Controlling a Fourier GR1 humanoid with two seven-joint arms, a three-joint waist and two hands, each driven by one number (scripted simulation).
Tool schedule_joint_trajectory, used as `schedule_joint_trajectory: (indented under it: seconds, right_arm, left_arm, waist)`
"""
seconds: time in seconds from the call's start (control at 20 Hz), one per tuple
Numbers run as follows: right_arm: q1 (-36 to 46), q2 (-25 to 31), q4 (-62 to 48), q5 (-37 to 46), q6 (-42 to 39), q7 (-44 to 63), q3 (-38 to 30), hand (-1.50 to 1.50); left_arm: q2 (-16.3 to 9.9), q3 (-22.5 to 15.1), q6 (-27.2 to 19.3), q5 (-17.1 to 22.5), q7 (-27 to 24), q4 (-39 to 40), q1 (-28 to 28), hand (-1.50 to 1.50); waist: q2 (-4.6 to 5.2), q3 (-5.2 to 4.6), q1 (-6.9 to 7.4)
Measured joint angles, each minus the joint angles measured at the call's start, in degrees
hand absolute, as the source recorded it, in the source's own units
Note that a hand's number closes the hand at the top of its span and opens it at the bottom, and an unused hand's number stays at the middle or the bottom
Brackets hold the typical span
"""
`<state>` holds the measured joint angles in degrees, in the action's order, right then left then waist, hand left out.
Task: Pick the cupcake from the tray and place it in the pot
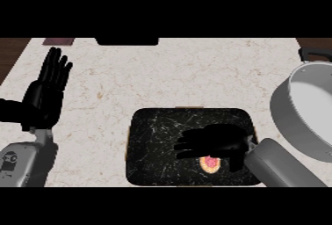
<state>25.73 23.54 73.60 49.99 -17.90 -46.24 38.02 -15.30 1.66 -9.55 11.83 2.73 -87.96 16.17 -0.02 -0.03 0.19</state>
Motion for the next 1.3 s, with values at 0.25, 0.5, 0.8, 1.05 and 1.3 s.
schedule_joint_trajectory:
  seconds: [0.25,0.5,0.8,1.05,1.3]
  right_arm:
    - [-0.62,-2.82,-1.4,3.37,0.74,-0.94,0.15,1.5]
    - [-0.35,-3.67,-1.11,6.28,3.55,-4.76,2.65,1.5]
    - [-1.54,-4.36,-0.16,8.29,6.68,-7.54,3.34,1.5]
    - [-3.73,-3.97,3.04,9.25,7.63,-7.73,1.3,1.5]
    - [-7.52,-2.24,9.62,5.39,7.49,-6.9,-4.3,1.5]
  left_arm:
    - [0.39,0.91,0.58,-0.44,0.34,-0.74,-0.52,0.0]
    - [0.62,1.07,0.5,-0.98,1.05,-0.75,0.68,0.0]
    - [0.78,2.09,1.43,-1.0,-0.31,0.78,0.37,0.0]
    - [0.98,2.58,2.1,-1.16,-1.17,2.01,0.48,0.0]
    - [1.39,2.35,1.57,-1.84,-0.29,1.0,0.07,0.0]
  waist:
    - [-0.32,-0.33,0.06]
    - [-0.55,-0.64,0.09]
    - [-0.74,-0.86,-0.05]
    - [-0.65,-0.75,-0.29]
    - [-0.35,-0.29,-0.59]
